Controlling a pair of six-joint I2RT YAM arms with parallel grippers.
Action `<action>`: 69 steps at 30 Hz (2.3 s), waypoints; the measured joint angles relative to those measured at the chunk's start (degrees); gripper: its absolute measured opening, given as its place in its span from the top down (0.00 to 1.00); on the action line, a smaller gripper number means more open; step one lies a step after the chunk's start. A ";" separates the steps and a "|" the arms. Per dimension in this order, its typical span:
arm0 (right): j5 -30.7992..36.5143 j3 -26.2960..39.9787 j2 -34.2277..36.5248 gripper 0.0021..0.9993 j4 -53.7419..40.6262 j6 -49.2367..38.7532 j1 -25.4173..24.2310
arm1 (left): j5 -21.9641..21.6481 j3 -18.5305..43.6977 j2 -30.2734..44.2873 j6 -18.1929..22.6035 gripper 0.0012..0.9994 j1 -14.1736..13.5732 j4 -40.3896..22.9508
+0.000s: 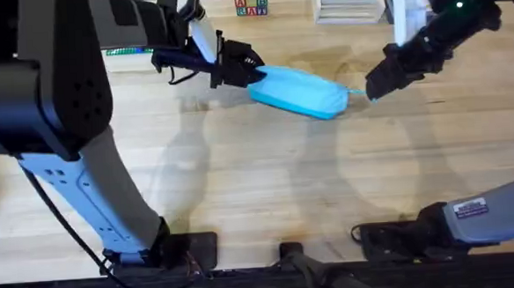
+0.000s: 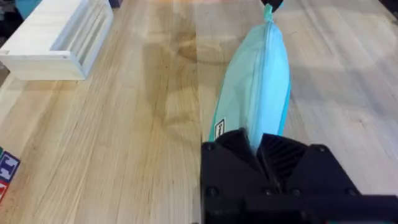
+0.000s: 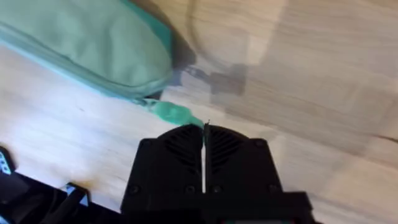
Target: Unzip the bag, pick up the pens from the table one at a time and place them inside, then zip the bag closed.
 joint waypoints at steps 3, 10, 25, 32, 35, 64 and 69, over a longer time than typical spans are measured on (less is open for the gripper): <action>0.53 -0.26 0.00 0.97 -0.02 0.08 -3.05 | -0.02 0.00 0.00 0.00 0.96 0.02 -0.02; 2.89 -1.58 0.00 0.97 0.98 0.39 -7.58 | -0.17 0.00 0.00 0.00 0.96 0.15 -0.07; 2.82 -2.23 -5.75 0.97 0.76 0.40 -7.47 | -0.20 0.00 0.00 0.00 0.96 0.15 -0.11; 2.82 -2.23 -22.62 0.97 -1.99 0.37 -3.69 | -0.20 0.00 0.00 0.00 0.96 0.15 -0.11; 2.80 -2.23 -26.36 0.97 -3.96 0.39 -1.71 | -0.20 0.00 0.00 0.02 0.96 0.15 -0.13; 12.22 -8.81 -46.34 0.00 -4.11 22.58 25.73 | -0.20 0.00 0.00 0.00 0.96 0.15 -0.15; 13.95 -15.51 -50.62 0.00 -1.68 26.28 27.12 | -0.20 0.00 0.00 0.00 0.96 0.15 -0.15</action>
